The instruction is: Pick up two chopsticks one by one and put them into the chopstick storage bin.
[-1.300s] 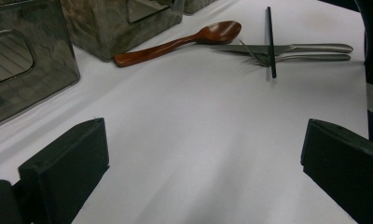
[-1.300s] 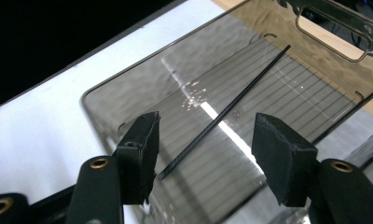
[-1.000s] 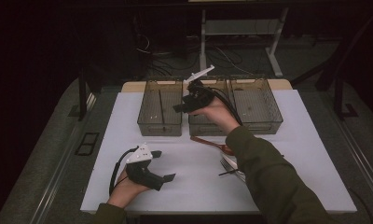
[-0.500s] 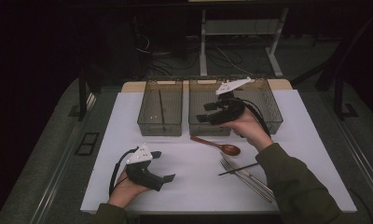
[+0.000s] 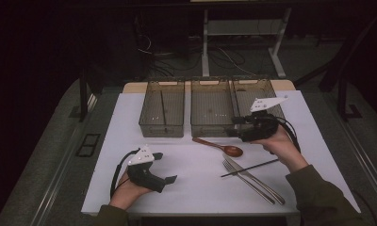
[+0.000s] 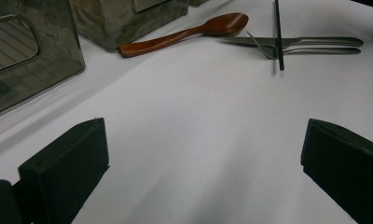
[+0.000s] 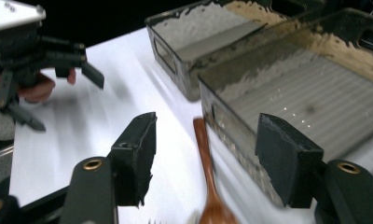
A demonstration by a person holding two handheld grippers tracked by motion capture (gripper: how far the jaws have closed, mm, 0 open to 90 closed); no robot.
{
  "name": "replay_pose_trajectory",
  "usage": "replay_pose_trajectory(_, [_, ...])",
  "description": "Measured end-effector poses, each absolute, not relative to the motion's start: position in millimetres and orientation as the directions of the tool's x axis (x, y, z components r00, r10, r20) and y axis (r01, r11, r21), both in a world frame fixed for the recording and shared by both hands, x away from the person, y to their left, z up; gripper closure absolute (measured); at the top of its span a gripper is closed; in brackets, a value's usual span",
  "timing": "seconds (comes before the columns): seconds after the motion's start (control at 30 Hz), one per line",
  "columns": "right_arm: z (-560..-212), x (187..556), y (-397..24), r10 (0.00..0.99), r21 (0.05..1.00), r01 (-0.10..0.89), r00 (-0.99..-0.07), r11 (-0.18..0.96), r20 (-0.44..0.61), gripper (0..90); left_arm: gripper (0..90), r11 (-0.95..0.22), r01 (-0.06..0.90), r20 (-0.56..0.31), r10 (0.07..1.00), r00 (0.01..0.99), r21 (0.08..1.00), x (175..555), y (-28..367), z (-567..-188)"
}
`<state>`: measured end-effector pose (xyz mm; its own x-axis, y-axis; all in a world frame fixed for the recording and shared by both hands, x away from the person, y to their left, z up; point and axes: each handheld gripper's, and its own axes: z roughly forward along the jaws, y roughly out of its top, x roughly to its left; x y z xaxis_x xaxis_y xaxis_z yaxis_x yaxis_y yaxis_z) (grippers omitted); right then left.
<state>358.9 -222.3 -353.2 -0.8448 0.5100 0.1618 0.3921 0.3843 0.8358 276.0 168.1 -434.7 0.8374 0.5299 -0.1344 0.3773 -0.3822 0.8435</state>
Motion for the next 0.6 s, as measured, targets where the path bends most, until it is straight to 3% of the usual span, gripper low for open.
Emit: replay_pose_trajectory(0.6, [-405.5, 332.9, -287.2, 0.521, 0.69, 0.445, -0.846, 0.57, 0.115, 47.3, 0.0, -0.385, 0.374, -0.133, 0.526, 0.84, 0.844, 275.5, 168.4, -433.9])
